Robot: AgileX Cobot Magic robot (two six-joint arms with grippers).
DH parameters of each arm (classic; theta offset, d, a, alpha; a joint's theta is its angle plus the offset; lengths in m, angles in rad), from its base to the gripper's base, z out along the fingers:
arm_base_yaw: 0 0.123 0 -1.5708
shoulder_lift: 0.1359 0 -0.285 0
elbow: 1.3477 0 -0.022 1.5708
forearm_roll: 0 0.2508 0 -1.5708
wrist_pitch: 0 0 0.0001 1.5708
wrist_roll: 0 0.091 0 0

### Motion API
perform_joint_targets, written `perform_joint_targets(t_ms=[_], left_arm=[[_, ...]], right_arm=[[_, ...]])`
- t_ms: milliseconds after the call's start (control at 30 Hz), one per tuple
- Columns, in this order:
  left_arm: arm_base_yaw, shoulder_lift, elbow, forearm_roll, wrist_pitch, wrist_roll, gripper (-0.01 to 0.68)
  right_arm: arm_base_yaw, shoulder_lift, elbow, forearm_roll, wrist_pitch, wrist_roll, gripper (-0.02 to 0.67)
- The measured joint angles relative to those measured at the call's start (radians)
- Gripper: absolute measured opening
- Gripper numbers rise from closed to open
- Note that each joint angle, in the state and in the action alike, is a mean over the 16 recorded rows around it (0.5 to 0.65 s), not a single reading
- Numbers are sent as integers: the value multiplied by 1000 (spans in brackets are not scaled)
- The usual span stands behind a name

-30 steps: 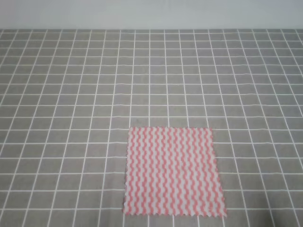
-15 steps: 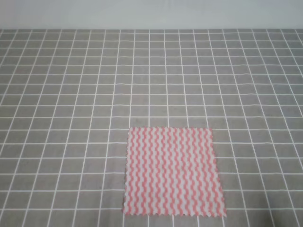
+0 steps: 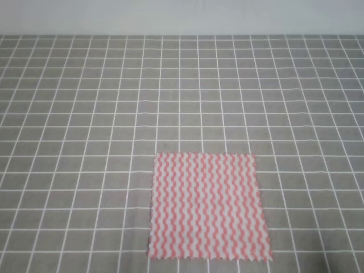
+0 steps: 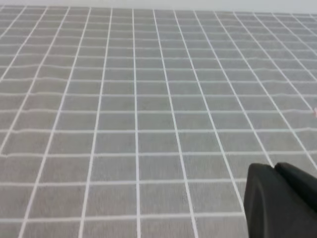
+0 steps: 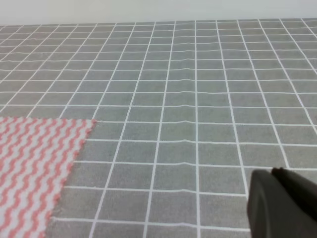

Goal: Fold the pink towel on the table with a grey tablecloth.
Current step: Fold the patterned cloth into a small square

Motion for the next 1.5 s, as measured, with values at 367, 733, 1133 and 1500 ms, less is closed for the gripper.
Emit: perform_joint_targets(t_ms=[367, 733, 1133, 1500], left_arm=[[0, -2, 3, -366, -102, 6, -2], [0, -3, 1, -525, -143, 24, -2], [-2, 135, -144, -503, -22, 44, -2], [-4, 541, -430, -467, 225, 205, -1]], right_arm=[[0, 9, -8, 338, -166, 3, -18], [0, -4, -2, 623, -203, 0, -16], [0, 147, -162, 512, 3, -1, -16], [0, 478, -390, 376, 268, -4, -16]])
